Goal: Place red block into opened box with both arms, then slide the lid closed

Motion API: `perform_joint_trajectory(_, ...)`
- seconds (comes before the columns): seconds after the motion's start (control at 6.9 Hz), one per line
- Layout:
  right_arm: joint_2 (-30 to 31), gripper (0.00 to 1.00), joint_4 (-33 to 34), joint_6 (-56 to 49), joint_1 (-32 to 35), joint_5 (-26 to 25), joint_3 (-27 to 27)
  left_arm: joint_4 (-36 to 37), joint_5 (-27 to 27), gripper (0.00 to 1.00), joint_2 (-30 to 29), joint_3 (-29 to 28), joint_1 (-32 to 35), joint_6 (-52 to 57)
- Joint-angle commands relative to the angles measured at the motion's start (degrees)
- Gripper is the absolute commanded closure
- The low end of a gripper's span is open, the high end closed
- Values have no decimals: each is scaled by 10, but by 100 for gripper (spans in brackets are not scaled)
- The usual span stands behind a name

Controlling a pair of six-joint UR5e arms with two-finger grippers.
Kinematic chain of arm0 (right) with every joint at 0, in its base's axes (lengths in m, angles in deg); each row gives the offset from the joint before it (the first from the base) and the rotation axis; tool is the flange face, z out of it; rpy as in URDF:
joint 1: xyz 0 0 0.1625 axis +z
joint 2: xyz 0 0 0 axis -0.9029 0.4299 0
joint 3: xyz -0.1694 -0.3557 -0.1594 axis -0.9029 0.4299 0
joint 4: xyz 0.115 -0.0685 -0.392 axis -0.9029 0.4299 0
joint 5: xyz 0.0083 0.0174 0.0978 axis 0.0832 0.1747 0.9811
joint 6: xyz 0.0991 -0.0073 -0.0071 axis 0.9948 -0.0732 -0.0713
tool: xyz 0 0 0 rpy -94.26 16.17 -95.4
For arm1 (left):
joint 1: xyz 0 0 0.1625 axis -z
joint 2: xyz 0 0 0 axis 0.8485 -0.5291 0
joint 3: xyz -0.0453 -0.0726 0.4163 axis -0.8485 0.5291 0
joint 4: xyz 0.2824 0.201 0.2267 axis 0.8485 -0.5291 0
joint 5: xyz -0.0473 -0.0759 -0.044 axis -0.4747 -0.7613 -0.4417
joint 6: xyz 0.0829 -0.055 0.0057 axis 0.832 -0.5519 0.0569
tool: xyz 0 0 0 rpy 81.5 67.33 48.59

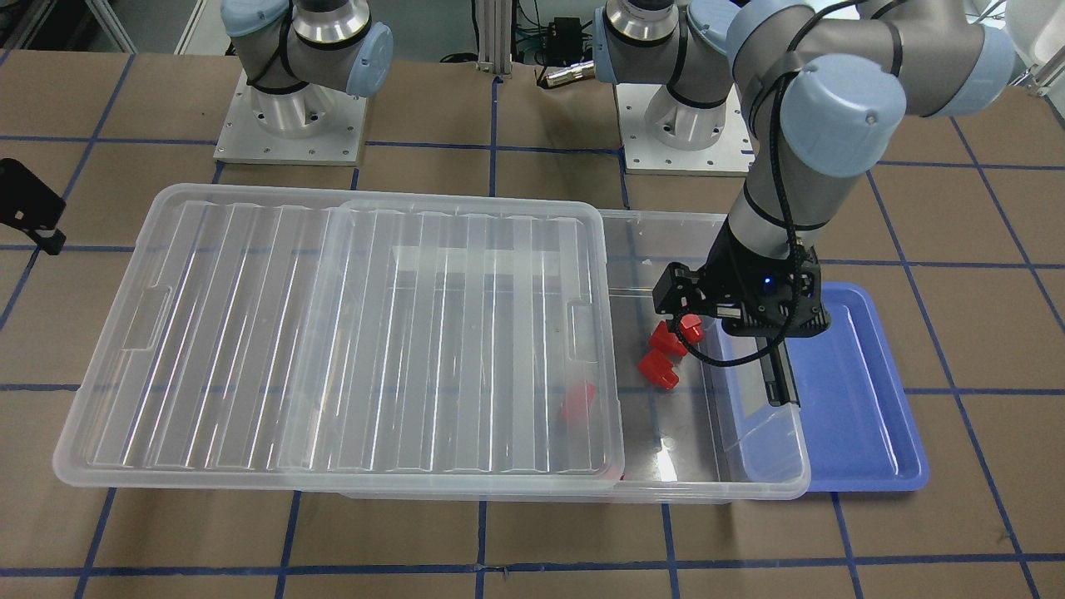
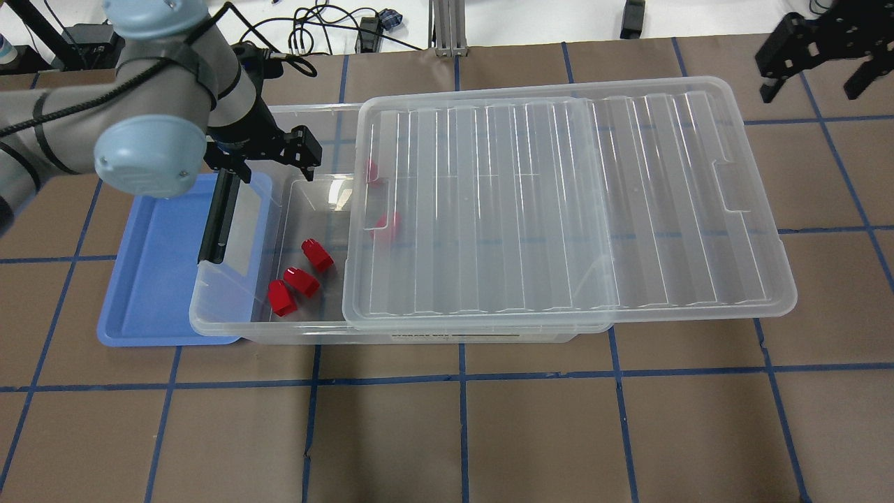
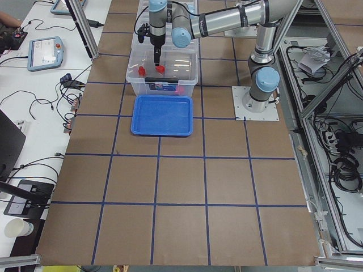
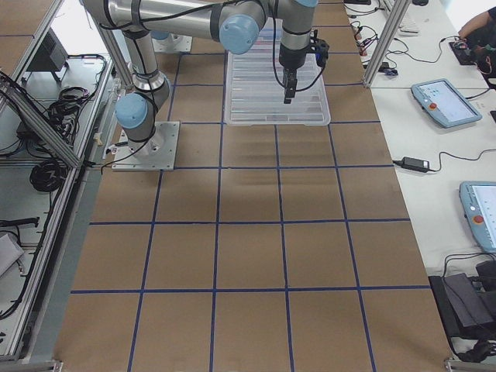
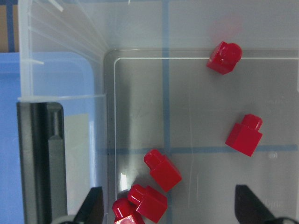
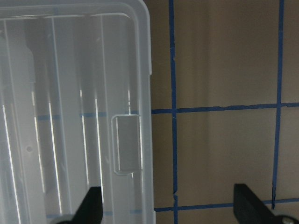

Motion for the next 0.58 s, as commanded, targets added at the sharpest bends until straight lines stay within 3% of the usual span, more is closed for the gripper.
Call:
perform_joint_trajectory(0.0,-8,0,8,-29,-33,-24,-37,-99,0,0,27,-60,2,1)
perform_joint_trajectory(0.14,-10,0,16,-30,-39,-23,-69,-111,-2,0,49,-62,2,2)
perform_joint_trajectory(0.43,-12,0,143,-31,-40,-25,-158,-117,-2,0,86,-54,2,8)
